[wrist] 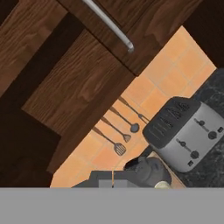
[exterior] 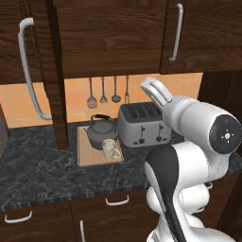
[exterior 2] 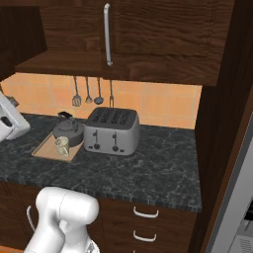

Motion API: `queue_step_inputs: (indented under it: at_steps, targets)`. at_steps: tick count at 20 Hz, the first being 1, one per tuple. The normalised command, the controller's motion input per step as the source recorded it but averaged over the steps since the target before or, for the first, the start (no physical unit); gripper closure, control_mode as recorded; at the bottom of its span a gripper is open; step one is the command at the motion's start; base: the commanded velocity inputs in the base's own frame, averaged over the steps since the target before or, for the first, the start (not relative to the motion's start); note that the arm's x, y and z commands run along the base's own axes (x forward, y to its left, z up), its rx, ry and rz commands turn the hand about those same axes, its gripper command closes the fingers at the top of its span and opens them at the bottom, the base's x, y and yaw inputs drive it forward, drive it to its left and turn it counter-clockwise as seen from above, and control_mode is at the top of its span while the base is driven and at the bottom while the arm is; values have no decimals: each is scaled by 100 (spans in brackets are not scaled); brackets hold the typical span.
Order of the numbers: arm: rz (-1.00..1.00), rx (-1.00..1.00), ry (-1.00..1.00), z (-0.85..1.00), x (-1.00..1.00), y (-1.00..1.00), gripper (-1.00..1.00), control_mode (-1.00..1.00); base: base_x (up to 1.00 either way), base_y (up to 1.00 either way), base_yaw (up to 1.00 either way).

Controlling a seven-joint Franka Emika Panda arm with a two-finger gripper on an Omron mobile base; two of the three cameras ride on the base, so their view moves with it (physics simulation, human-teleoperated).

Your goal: Pick the kettle from the counter and place it on the tray. Then pick the mug from the cabinet and place it on the tray. Then close the cabinet doors.

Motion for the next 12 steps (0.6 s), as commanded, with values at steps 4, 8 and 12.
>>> queue_step_inputs:
  at_steps: [4, 8, 12]
  targets:
    - [4, 3, -7, -11, -46, 68, 100, -100, 0, 0, 0]
    - [3, 0, -8, -2, -52, 43, 100, -100, 0, 0, 0]
    - [4, 0, -10, -4, -69, 53, 100, -100, 0, 0, 0]
